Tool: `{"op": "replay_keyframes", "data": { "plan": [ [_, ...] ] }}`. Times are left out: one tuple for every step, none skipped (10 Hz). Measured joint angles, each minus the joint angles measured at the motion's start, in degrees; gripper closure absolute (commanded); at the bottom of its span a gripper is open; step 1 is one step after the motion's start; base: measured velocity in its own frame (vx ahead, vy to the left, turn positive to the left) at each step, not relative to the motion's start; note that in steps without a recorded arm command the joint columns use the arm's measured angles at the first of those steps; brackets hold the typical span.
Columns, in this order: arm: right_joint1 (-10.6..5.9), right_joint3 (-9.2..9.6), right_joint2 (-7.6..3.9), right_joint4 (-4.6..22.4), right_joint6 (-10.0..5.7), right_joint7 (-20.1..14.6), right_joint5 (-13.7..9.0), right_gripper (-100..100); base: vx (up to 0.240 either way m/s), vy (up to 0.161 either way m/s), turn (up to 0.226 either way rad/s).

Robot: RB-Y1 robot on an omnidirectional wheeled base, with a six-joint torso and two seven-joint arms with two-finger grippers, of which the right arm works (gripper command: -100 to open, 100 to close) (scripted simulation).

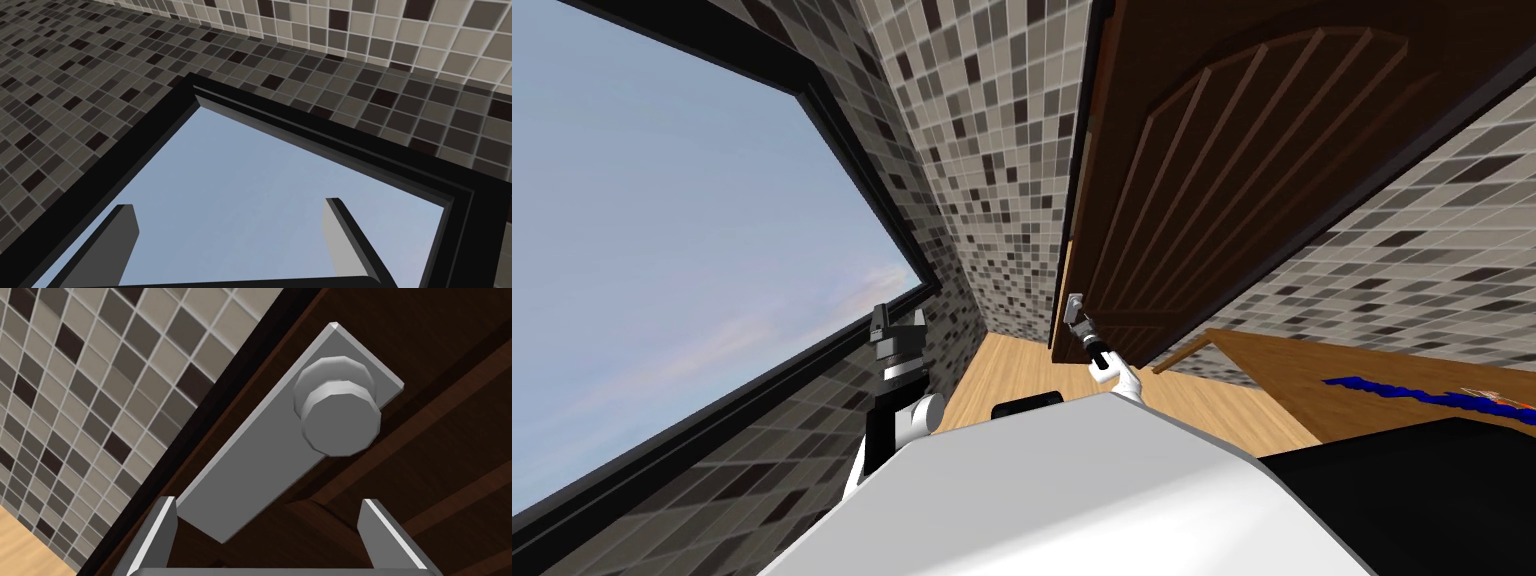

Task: Pull the door open

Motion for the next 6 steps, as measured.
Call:
{"op": "replay_keyframes", "data": {
  "plan": [
    [0.12,-0.07,0.54,-0.3,-0.65,-1.5,-0.7,-100,-0.023,0.015,-0.196],
    [0.45,-0.09,1.34,-0.9,-1.60,-3.1,-1.7,-100,-0.022,0.015,-0.048],
    [0.40,-0.15,1.49,-1.0,-2.18,-4.5,-2.3,-100,-0.026,0.010,-0.071],
    [0.09,-0.35,1.98,-0.8,-2.92,-6.1,-3.0,-100,-0.030,0.014,-0.167],
    [0.18,-0.55,2.61,-1.0,-4.03,-7.7,-4.0,-100,-0.022,0.013,-0.065],
    [0.51,-0.52,3.05,-1.4,-4.58,-8.9,-4.4,-100,-0.021,0.006,-0.099]
  ]
}}
